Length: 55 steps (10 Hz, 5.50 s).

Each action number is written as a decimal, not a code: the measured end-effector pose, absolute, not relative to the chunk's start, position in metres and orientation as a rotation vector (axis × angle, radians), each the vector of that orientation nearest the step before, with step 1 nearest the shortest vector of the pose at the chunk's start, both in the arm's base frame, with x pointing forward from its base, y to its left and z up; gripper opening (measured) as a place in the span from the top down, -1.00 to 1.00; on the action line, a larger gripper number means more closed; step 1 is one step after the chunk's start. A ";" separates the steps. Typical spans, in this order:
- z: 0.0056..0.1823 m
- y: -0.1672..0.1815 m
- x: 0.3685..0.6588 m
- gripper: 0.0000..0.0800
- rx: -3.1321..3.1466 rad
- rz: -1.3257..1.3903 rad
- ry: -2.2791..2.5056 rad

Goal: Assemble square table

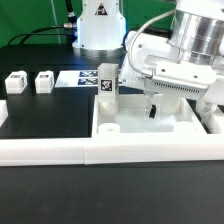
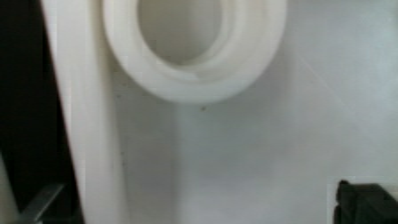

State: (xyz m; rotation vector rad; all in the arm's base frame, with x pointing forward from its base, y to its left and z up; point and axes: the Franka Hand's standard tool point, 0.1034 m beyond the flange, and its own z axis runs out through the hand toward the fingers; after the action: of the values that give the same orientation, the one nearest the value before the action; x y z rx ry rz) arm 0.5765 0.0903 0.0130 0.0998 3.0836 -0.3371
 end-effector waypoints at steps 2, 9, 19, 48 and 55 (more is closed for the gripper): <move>0.013 0.090 0.576 -0.62 0.100 -0.337 3.084; 0.118 0.060 0.581 -0.62 0.230 -0.510 2.980; 0.137 -0.024 0.526 -0.62 1.167 -0.466 2.695; 0.062 -0.151 0.413 -0.62 3.055 -0.449 0.036; 0.043 -0.146 0.395 -0.62 3.033 -0.747 0.009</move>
Offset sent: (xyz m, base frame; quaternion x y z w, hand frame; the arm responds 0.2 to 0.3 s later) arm 0.0000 0.0000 0.0000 0.0000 0.0000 0.0000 1.0000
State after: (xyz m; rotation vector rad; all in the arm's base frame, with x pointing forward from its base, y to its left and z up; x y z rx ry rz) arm 0.3954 -0.1458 0.0429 3.0326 0.0094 -0.7473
